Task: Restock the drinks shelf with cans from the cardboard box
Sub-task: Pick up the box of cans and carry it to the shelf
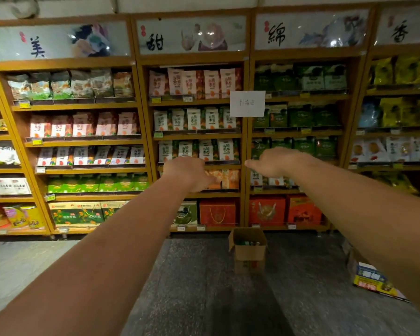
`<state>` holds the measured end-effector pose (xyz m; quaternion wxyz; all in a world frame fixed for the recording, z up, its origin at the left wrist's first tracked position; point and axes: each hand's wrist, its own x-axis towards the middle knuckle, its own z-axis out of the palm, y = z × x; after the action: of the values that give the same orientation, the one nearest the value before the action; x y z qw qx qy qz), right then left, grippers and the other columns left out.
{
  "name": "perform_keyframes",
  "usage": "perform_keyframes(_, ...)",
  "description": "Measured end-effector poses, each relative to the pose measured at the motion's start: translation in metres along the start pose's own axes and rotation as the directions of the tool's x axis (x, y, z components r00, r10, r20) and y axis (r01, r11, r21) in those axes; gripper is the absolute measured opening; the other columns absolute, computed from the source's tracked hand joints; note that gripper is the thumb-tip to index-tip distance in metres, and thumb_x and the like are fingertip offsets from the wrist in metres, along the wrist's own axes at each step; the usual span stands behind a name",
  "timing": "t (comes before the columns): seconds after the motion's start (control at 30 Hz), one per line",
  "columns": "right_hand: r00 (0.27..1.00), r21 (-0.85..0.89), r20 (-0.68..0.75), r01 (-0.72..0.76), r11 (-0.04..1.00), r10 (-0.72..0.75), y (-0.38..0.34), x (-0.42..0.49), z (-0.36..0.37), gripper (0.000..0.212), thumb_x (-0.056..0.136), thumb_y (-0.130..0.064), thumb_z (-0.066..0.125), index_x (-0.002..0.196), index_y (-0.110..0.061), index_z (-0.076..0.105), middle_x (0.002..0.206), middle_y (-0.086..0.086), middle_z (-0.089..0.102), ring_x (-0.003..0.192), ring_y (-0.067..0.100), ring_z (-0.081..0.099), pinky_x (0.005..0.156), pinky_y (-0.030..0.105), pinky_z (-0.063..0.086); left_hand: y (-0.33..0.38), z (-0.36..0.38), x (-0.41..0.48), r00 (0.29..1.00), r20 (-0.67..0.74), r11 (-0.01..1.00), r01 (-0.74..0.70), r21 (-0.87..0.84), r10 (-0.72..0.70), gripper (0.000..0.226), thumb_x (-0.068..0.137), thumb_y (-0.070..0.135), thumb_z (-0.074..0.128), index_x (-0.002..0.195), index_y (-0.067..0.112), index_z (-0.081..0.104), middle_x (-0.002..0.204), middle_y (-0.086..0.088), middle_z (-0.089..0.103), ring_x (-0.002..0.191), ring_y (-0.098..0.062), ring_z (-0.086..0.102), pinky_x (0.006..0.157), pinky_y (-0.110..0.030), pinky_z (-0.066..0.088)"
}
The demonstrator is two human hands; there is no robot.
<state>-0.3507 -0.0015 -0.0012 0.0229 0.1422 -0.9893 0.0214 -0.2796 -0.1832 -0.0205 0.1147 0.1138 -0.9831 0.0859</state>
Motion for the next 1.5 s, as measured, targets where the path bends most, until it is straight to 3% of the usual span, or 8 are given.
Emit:
perform_keyframes(0.2, 0.999, -0.036, -0.010, 0.043, 0.998, -0.044, 0.044, 0.051, -0.004, 0.080, 0.093, -0.068, 0.020, 0.150, -0.012, 0.029, 0.157, 0.011, 0.025, 0.142, 0.029, 0.028, 0.110, 0.039, 0.030, 0.045, -0.004, 0.046, 1.000, -0.004, 1.000, 0.029, 0.004, -0.029, 0.059, 0.088, 0.066, 0.038, 0.128, 0.024, 0.050, 0.123, -0.003, 0.058, 0.112, -0.025, 0.054, 0.079, -0.037, 0.040)
perform_keyframes(0.47, 0.998, -0.075, 0.000, 0.068, 0.995, -0.068, 0.111, 0.106, 0.002, 0.079, 0.094, -0.066, 0.020, 0.150, -0.010, 0.026, 0.158, 0.013, 0.021, 0.143, 0.030, 0.026, 0.112, 0.040, 0.028, 0.110, 0.012, 0.100, 0.999, -0.007, 0.999, 0.049, 0.001, -0.049, 0.060, 0.089, 0.065, 0.039, 0.130, 0.023, 0.050, 0.122, -0.004, 0.057, 0.109, -0.026, 0.055, 0.068, -0.034, 0.037)
perform_keyframes(0.7, 0.996, -0.059, 0.003, 0.088, 0.994, -0.088, 0.128, 0.152, 0.008, 0.079, 0.095, -0.065, 0.020, 0.149, -0.008, 0.030, 0.157, 0.014, 0.022, 0.142, 0.031, 0.027, 0.112, 0.040, 0.029, 0.124, 0.023, 0.144, 0.998, -0.018, 0.998, 0.056, 0.038, -0.055, 0.061, 0.089, 0.065, 0.039, 0.131, 0.023, 0.051, 0.124, -0.003, 0.058, 0.110, -0.024, 0.056, 0.067, -0.032, 0.036)
perform_keyframes(0.93, 0.996, -0.069, -0.007, 0.093, 0.993, -0.094, 0.121, 0.212, 0.012, 0.079, 0.094, -0.066, 0.018, 0.147, -0.009, 0.035, 0.156, 0.013, 0.027, 0.140, 0.030, 0.031, 0.110, 0.040, 0.031, 0.116, 0.035, 0.207, 1.000, 0.002, 0.999, 0.024, 0.036, -0.025, 0.055, 0.089, 0.063, 0.040, 0.122, 0.022, 0.055, 0.110, 0.000, 0.061, 0.101, -0.021, 0.058, 0.066, -0.031, 0.038)
perform_keyframes(1.17, 0.999, -0.033, -0.036, 0.019, 0.999, -0.020, 0.093, 0.281, 0.010, 0.078, 0.093, -0.067, 0.023, 0.148, -0.012, 0.033, 0.155, 0.013, 0.028, 0.139, 0.031, 0.033, 0.108, 0.041, 0.032, 0.085, 0.047, 0.282, 0.999, -0.010, 0.998, -0.040, 0.043, 0.040, 0.063, 0.088, 0.064, 0.040, 0.131, 0.020, 0.051, 0.127, -0.004, 0.055, 0.113, -0.025, 0.054, 0.078, -0.037, 0.045)
perform_keyframes(1.33, 0.999, -0.008, -0.034, -0.014, 1.000, 0.013, 0.066, 0.325, 0.012, 0.079, 0.094, -0.066, 0.023, 0.149, -0.010, 0.031, 0.157, 0.013, 0.025, 0.141, 0.031, 0.029, 0.111, 0.042, 0.030, 0.052, 0.063, 0.331, 0.995, -0.038, 0.995, -0.091, 0.039, 0.093, 0.060, 0.087, 0.065, 0.038, 0.125, 0.021, 0.056, 0.119, -0.001, 0.061, 0.107, -0.023, 0.057, 0.068, -0.032, 0.038)
perform_keyframes(1.5, 0.999, -0.031, 0.001, -0.033, 0.999, 0.033, 0.042, 0.361, 0.021, 0.080, 0.094, -0.067, 0.020, 0.149, -0.010, 0.028, 0.158, 0.014, 0.021, 0.142, 0.032, 0.026, 0.114, 0.043, 0.027, 0.027, 0.088, 0.371, 0.996, -0.006, 0.994, -0.092, 0.060, 0.092, 0.063, 0.088, 0.066, 0.036, 0.133, 0.024, 0.049, 0.130, -0.004, 0.053, 0.116, -0.027, 0.052, 0.075, -0.036, 0.039)
